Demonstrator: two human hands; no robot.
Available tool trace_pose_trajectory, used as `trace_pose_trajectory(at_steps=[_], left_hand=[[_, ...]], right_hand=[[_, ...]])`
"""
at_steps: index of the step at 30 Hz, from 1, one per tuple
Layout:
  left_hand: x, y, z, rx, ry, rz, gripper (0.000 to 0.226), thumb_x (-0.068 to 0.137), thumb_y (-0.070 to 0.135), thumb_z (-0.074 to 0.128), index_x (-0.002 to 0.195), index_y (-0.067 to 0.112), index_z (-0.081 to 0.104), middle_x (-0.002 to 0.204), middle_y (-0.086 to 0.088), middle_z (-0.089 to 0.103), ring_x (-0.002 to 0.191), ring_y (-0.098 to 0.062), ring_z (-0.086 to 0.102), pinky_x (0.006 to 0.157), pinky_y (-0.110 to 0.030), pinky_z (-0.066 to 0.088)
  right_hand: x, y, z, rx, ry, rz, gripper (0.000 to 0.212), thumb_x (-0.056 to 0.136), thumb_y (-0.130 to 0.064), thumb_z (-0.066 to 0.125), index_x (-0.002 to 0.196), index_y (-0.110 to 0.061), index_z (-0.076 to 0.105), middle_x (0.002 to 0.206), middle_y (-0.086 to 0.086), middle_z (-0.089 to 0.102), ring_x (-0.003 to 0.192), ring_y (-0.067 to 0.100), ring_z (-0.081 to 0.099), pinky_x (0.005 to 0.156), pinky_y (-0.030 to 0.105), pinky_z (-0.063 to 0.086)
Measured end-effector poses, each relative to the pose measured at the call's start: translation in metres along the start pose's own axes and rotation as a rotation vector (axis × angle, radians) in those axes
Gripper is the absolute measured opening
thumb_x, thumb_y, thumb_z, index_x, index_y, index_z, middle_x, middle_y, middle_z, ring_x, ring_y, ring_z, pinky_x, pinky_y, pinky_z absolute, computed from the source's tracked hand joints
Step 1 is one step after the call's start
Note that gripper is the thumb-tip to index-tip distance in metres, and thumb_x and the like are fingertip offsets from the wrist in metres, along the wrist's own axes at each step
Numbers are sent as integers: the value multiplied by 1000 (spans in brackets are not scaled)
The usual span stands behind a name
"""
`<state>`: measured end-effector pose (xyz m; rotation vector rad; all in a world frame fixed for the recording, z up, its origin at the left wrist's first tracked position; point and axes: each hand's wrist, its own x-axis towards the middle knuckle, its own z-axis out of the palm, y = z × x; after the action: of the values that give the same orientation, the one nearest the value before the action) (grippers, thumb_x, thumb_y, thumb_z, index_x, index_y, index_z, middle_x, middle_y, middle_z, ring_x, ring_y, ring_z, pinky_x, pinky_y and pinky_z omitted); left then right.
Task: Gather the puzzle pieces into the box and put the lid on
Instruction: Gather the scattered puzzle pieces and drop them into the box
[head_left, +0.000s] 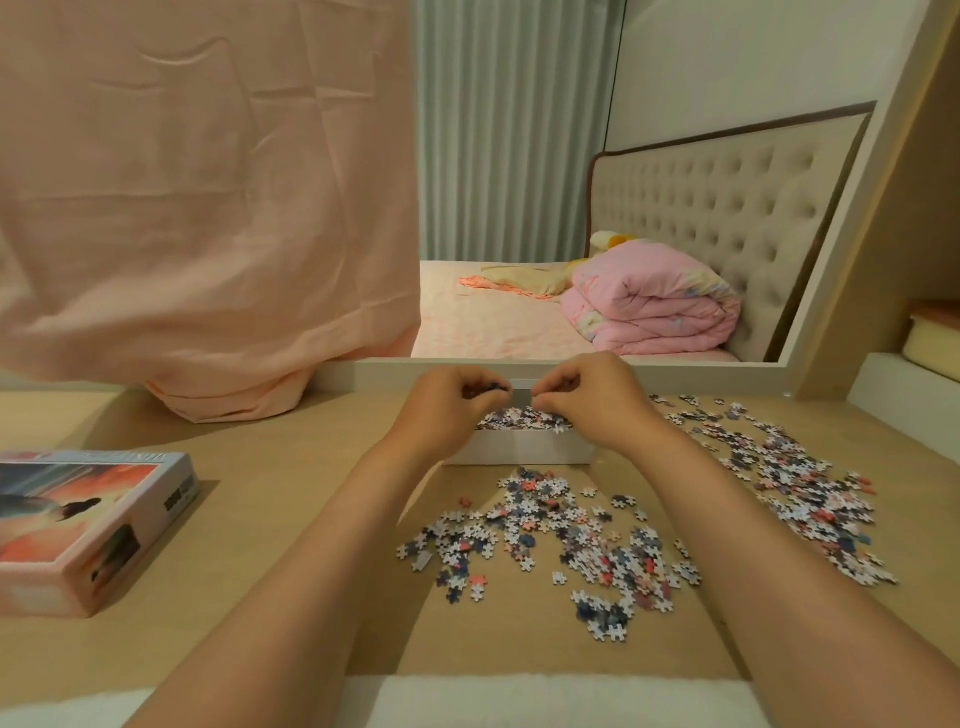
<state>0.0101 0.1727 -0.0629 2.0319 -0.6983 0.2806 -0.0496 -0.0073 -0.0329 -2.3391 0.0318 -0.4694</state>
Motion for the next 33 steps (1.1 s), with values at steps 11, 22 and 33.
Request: trace_pose_trajectory(at_steps=[11, 22, 33], left_hand=[[8, -31, 21, 535, -113, 80, 35, 102, 39, 42, 131, 31, 60, 126, 3, 62, 118, -24, 49, 96, -39, 35], [-7, -9, -3, 424, 4, 172, 28, 97, 27, 56, 122, 31, 67, 100, 9, 70, 94, -14, 62, 79, -34, 49], [-65, 19, -36, 679, -694, -208, 88, 71, 79, 56, 146, 39, 36, 136, 9, 37, 127, -18, 39, 106, -44, 39]], right_hand=[[17, 29, 25, -12, -49, -40, 27, 100, -16, 56, 123, -19, 71, 120, -1, 71, 112, 14, 63, 98, 27, 47], [-11, 0, 3, -141, -143, -196, 28, 97, -10, 57, 106, -26, 78, 106, -8, 74, 94, 7, 65, 86, 21, 46], [-55, 0, 14, -446, -674, -129, 48, 102, -21, 49, 148, -35, 43, 160, -12, 31, 146, 16, 31, 120, 36, 24]])
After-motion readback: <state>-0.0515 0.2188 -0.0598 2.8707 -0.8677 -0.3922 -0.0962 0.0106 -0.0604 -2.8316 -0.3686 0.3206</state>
